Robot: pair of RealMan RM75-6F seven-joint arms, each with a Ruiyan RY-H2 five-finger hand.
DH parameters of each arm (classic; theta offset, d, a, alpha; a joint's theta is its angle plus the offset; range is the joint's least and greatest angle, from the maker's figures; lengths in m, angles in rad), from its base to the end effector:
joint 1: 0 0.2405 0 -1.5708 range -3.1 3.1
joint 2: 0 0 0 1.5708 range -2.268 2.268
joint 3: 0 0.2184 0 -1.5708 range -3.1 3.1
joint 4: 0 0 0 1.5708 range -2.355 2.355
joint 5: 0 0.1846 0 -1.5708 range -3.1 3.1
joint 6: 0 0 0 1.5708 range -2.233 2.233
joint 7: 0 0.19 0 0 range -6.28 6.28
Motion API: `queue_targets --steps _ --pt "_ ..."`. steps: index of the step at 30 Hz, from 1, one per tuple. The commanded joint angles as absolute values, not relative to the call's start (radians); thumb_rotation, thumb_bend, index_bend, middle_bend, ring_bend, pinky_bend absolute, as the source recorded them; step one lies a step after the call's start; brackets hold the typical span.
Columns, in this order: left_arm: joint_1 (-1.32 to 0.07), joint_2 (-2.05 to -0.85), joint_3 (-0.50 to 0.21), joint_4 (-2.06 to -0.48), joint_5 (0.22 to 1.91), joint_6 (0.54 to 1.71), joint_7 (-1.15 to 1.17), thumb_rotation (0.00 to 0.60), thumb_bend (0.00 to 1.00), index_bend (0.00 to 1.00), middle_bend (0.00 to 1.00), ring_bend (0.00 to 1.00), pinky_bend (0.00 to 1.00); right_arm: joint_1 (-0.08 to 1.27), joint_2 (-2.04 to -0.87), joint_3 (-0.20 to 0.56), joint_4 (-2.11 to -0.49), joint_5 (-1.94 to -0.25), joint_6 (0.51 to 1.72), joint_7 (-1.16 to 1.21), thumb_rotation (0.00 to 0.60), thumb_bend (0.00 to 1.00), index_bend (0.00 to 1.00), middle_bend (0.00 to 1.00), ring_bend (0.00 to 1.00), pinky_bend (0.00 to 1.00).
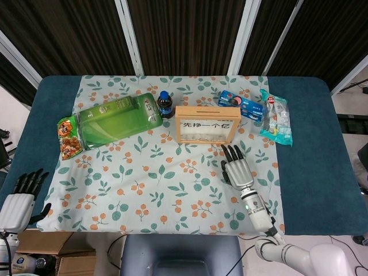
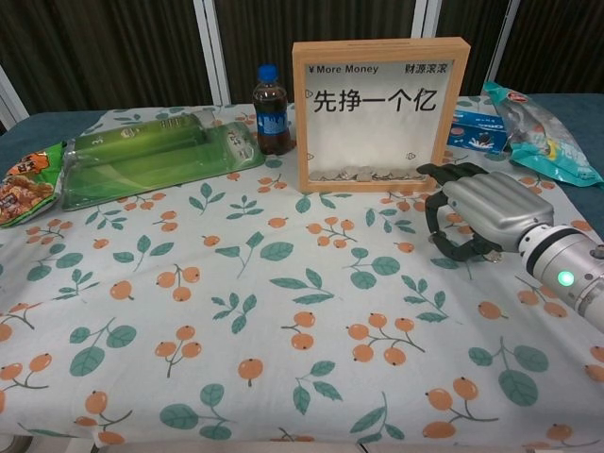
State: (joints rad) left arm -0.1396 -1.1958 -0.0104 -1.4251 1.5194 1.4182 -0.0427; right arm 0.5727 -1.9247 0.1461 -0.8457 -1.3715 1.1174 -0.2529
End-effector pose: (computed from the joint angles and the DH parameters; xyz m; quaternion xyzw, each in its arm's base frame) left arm -0.2876 0.2320 0.1419 -0.6374 -0.3771 -0.3553 0.5703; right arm -0.1842 -0.3467 -0.0479 0.7201 -0.3035 0.3433 0.5211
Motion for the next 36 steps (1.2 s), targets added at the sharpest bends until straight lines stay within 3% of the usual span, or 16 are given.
queue_targets --steps 1,13,23,29,36 --pt "-0.14 -1.197 -0.01 -1.423 1.519 1.417 -0.044 0.599 0.35 0.0 0.0 0.0 0.0 0.572 -1.925 0.147 -0.846 -1.37 1.115 -0.254 0.6 0.61 0.67 0.14 0.0 0.0" --pt "-0.137 -1.197 -0.009 -1.42 1.517 1.42 -0.049 0.598 0.35 0.0 0.0 0.0 0.0 0.557 -1.899 0.149 -0.9 -1.398 1.18 -0.234 0.6 0.62 0.71 0.14 0.0 0.0" --pt "-0.131 -1.196 -0.008 -1.426 1.529 1.439 -0.05 0.6 0.35 0.0 0.0 0.0 0.0 0.524 -1.766 0.178 -1.184 -1.508 1.412 -0.305 0.6 0.65 0.75 0.14 0.0 0.0" --pt "-0.127 -1.19 -0.008 -1.43 1.539 1.454 -0.058 0.599 0.35 0.0 0.0 0.0 0.0 0.541 -1.686 0.272 -1.392 -1.544 1.506 -0.395 0.6 0.67 0.76 0.15 0.0 0.0" --pt "-0.125 -1.18 -0.006 -1.436 1.547 1.46 -0.071 0.596 0.35 0.0 0.0 0.0 0.0 0.653 -1.643 0.452 -1.473 -1.418 1.404 -0.535 0.6 0.7 0.76 0.15 0.0 0.0"
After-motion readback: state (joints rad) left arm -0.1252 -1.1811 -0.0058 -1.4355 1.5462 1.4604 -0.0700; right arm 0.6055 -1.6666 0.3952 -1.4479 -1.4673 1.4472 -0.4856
